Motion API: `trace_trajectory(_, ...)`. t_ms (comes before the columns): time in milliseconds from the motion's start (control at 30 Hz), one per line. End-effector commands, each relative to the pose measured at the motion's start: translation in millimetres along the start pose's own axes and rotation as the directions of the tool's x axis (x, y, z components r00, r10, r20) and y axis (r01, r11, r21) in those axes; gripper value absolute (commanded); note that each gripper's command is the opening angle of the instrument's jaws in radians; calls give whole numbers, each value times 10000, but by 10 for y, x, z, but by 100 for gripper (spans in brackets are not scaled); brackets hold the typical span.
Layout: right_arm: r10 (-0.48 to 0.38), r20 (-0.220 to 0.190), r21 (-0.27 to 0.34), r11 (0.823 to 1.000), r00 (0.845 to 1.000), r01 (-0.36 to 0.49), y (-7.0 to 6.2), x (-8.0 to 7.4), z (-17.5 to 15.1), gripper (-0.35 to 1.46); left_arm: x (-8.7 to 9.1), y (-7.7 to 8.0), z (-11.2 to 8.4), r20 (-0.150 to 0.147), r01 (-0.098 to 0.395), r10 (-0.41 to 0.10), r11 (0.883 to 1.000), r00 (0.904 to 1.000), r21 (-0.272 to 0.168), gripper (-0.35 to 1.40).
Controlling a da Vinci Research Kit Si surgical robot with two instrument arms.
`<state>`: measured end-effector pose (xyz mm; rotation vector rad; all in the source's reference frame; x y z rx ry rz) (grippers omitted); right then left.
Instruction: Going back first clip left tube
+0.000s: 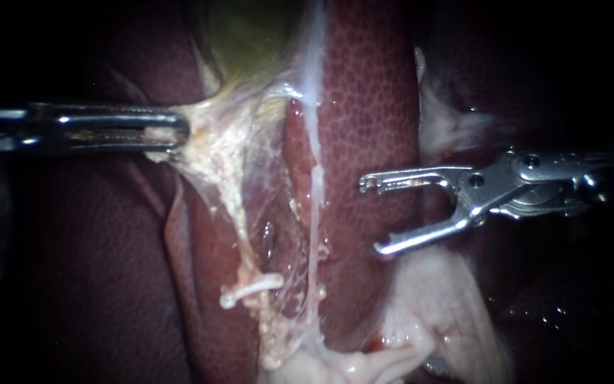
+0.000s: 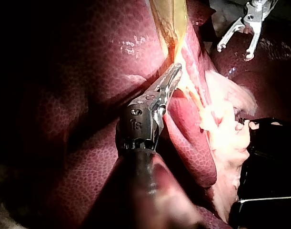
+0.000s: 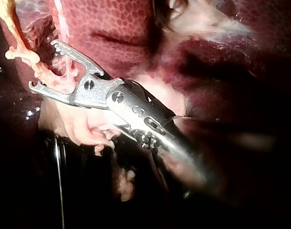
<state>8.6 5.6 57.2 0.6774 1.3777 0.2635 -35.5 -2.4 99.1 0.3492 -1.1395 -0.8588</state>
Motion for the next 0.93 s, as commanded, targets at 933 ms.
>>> trace_trajectory(933, 14, 11, 2, 10000, 10000, -14, -2, 0, -2, 60, 31, 4, 63, -453, 45, -31, 9995, 9990, 297, -35)
